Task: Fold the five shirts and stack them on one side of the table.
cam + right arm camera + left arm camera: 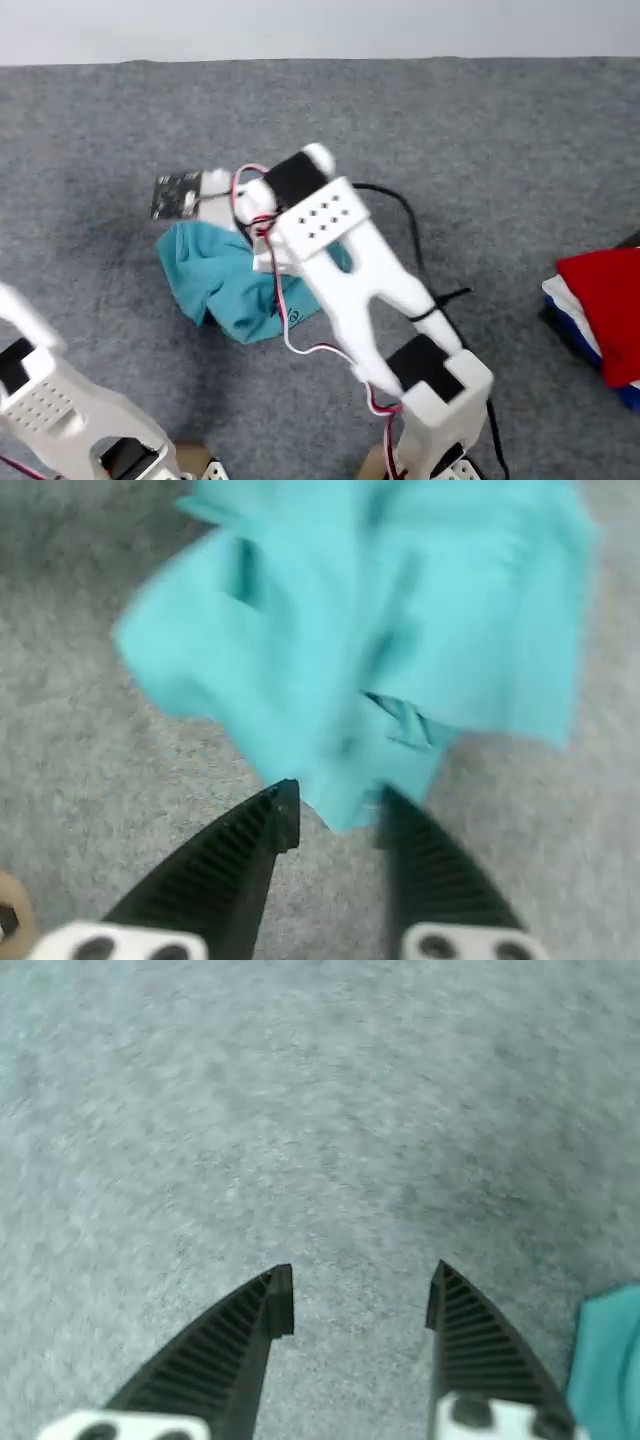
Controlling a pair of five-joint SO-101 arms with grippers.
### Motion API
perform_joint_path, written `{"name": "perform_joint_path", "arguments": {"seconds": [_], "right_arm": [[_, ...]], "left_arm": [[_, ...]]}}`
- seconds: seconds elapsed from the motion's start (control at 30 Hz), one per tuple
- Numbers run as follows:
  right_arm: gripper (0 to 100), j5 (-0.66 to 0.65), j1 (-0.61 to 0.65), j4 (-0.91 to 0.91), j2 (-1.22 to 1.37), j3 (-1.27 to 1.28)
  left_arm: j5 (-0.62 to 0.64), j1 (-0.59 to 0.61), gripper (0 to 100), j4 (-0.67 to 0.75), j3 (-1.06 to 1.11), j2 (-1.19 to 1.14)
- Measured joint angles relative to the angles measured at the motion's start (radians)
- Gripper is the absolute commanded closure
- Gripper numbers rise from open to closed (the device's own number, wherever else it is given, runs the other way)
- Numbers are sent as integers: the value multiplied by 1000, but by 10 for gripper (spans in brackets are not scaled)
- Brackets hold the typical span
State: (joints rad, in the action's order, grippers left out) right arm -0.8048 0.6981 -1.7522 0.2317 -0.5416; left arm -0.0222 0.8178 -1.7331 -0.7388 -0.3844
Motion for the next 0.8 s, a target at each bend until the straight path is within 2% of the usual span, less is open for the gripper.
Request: {"name": "perform_joint_path", "arguments": {"seconds": [0.17, 0.43, 0.57, 0.8], "right_arm": [[792, 63, -54, 0, -104, 14], [793, 72, -152, 0, -207, 149], [793, 87, -155, 0, -210, 198], [793, 212, -186, 0, -166, 203]], "left_arm": [[-81, -117, 776, 0, 101, 77], [-117, -342, 776, 3, 486, 137], [-117, -367, 776, 18, 640, 137], [-117, -453, 770, 126, 795, 137]]}}
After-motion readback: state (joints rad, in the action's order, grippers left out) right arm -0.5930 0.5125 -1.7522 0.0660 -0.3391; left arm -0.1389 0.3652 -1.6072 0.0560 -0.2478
